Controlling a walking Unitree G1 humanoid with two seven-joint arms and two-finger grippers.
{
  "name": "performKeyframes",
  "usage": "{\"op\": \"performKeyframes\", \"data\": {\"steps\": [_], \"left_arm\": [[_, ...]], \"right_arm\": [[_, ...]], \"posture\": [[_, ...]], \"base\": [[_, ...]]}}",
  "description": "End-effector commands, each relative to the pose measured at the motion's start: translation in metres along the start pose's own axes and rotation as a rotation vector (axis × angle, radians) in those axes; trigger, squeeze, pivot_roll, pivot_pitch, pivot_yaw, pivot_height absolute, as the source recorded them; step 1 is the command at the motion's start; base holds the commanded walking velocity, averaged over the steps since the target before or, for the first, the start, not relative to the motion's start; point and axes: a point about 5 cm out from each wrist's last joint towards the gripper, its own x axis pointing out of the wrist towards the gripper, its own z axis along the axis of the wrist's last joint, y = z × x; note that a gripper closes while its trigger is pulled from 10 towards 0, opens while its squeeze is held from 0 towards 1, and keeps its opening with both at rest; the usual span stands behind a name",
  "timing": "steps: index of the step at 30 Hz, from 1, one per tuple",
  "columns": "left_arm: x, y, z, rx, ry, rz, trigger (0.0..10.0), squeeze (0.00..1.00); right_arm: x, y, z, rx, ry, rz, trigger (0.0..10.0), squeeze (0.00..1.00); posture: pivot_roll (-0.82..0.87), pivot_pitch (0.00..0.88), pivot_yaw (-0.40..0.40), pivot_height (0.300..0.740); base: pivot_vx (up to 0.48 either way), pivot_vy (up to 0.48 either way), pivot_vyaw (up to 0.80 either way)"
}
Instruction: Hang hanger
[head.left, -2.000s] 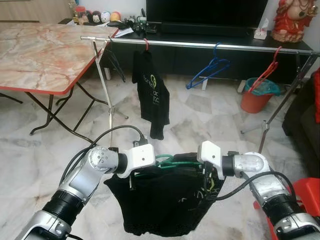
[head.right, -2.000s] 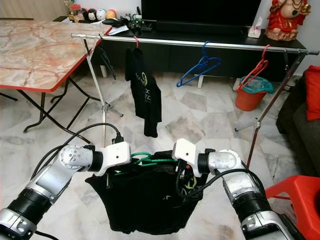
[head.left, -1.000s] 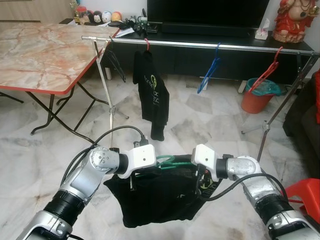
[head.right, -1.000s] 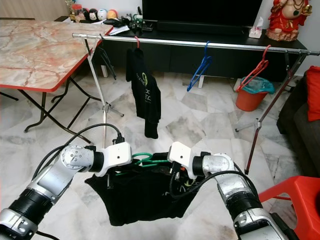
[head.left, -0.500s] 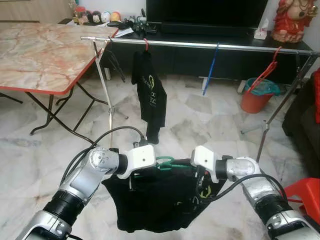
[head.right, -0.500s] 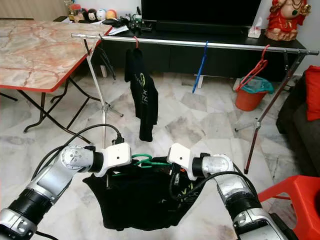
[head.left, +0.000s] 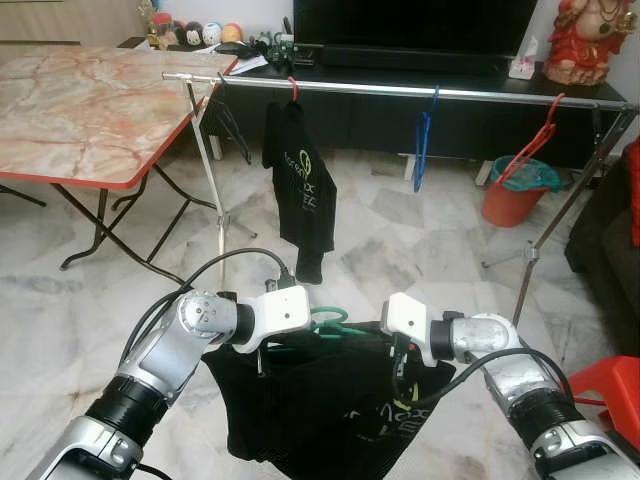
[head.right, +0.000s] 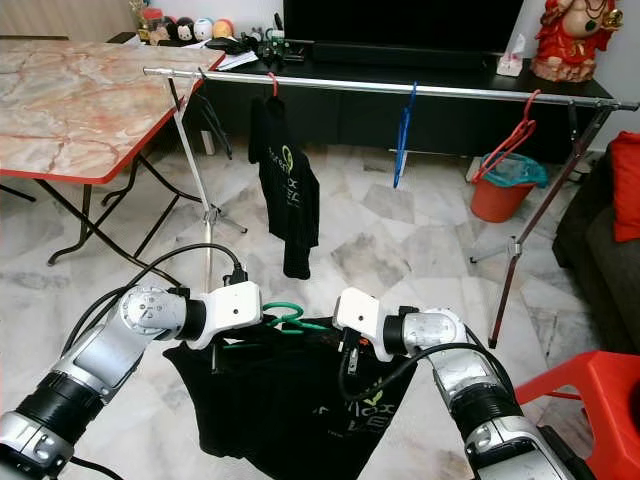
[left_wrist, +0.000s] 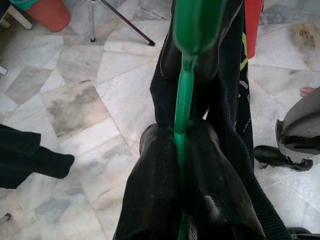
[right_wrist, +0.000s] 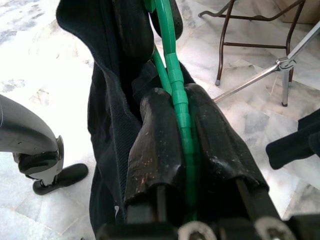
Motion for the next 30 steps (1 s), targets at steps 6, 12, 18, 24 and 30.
{"op": "performKeyframes", "data": {"steps": [6,12,18,24,30], "left_arm": [[-0.003,0.009,0.014,0.023,-0.067,0.018,10.0,1.00],[-0.005,0.011,0.014,0.027,-0.068,0.024,10.0,1.00],[-0.008,0.011,0.015,0.020,-0.071,0.003,10.0,1.00],[-0.019,0.011,0.009,0.017,-0.034,-0.026,10.0,1.00],[-0.037,0.019,-0.007,-0.016,0.024,0.056,10.0,1.00]], "right_arm": [[0.003,0.002,0.000,0.006,-0.003,0.010,0.0,0.00],[0.003,0.003,-0.001,-0.004,0.009,0.021,0.0,0.00],[0.003,0.005,-0.004,-0.015,0.032,0.029,0.0,0.00],[0.000,0.004,-0.010,-0.001,0.058,-0.015,0.0,0.00],[-0.008,0.008,-0.026,0.030,0.111,-0.086,0.0,0.00]], "posture": [[-0.08,0.000,-0.025,0.740],[-0.08,0.000,-0.025,0.740],[-0.08,0.000,-0.025,0.740],[-0.08,0.000,-0.023,0.740],[-0.09,0.000,-0.009,0.740]], "base": [[0.000,0.000,0.00],[0.000,0.000,0.00],[0.000,0.000,0.00],[0.000,0.000,0.00],[0.000,0.000,0.00]]}}
